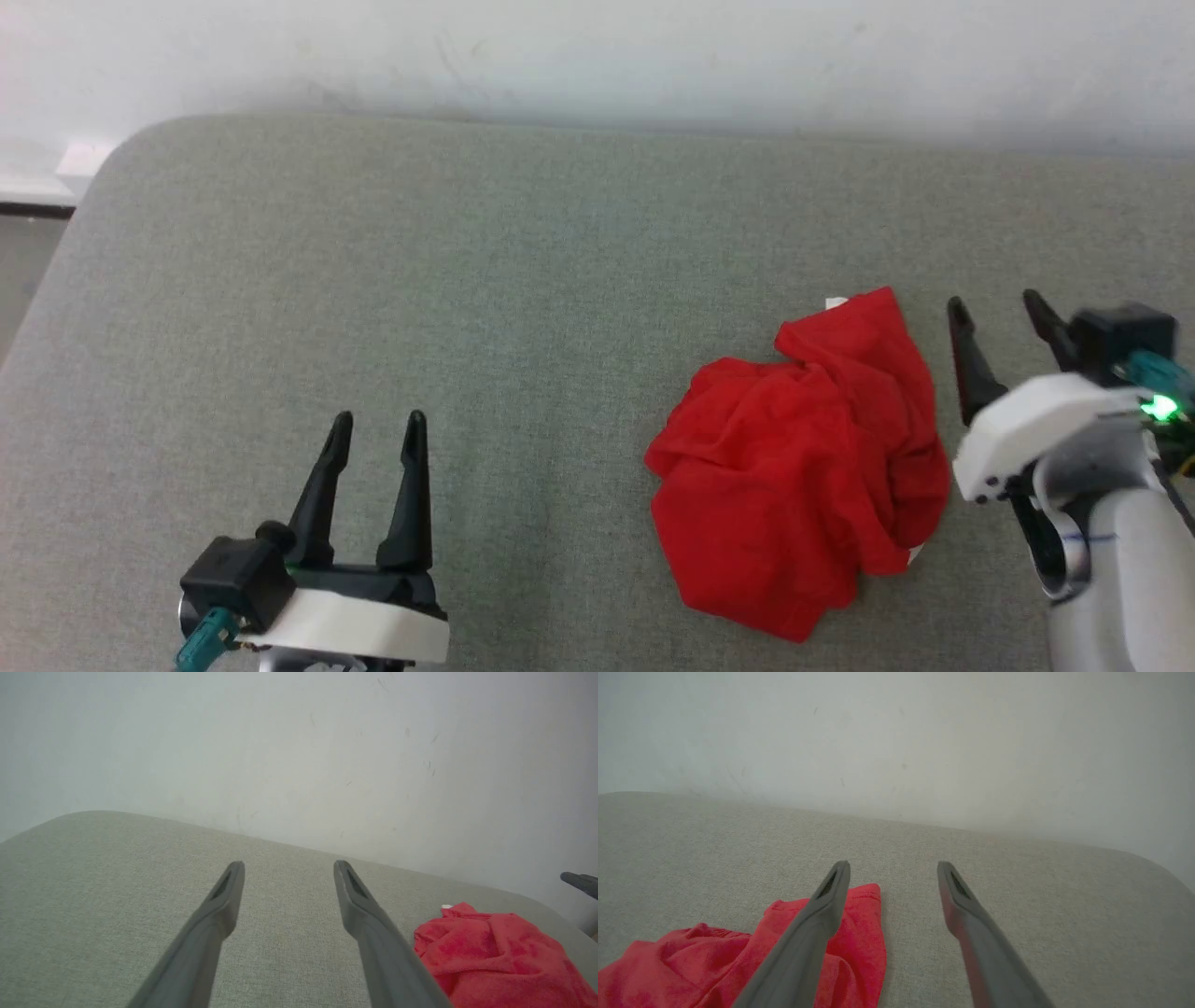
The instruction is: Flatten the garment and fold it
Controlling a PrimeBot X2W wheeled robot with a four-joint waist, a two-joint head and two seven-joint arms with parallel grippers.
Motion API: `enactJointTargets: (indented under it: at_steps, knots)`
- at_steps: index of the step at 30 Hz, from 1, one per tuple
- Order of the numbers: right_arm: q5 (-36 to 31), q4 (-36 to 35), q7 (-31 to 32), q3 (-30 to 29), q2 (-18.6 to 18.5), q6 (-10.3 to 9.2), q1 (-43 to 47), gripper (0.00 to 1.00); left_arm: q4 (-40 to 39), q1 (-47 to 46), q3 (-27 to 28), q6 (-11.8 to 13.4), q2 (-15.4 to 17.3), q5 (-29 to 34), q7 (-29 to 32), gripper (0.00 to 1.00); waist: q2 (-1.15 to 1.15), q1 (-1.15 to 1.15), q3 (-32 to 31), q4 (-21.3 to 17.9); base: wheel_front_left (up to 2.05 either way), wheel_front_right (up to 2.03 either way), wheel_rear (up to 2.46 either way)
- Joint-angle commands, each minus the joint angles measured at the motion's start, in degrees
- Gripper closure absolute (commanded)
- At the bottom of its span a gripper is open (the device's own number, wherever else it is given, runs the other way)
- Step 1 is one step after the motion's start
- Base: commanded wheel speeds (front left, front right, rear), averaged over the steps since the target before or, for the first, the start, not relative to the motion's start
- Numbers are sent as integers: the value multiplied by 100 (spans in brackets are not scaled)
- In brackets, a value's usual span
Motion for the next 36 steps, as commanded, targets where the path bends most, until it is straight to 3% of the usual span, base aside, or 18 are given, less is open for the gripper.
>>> enactJointTargets:
  at_steps: [1, 9, 17, 18, 20, 25, 30, 36]
  knots:
    - [-151, 142, 299, 81, 0, -11, -195, 0, 53, -150, 45, -91, -62, 83, -27, 0, 0, -1, 237, 88, 0, 0, 0]
    - [-462, 1009, 1594, 431, -250, -11, -609, 0, 280, -466, 84, -360, -241, 213, -27, 0, 0, -1, 537, 326, 0, 0, 0]
    - [-512, 1531, 2038, 373, -239, -11, -644, 0, 450, -547, 52, -464, -312, 260, -27, 0, 0, -1, 559, 484, 0, 0, 0]
    - [-473, 1539, 1994, 360, -213, -11, -654, 58, 472, -545, 55, -472, -317, 265, -27, 0, 0, -1, 541, 487, 0, 0, 0]
    - [-449, 1515, 1806, 367, -178, -11, -695, 100, 505, -521, 79, -485, -327, 272, -27, 0, 0, -1, 491, 466, 0, 0, 0]
    - [-373, 1407, 1210, 408, -147, -11, -867, 100, 601, -416, 93, -511, -340, 314, -27, 0, 0, -1, 203, 327, 0, 0, 0]
    - [-379, 1209, 717, 242, -352, -11, -1095, 100, 647, -257, 104, -524, -349, 337, -27, 0, 0, -1, -224, 134, 0, 0, 0]
    - [-466, 540, 623, -314, -668, -11, -1141, 100, 611, -18, 164, -491, -357, 362, -27, 0, 0, -1, -553, -63, 0, 0, 0]
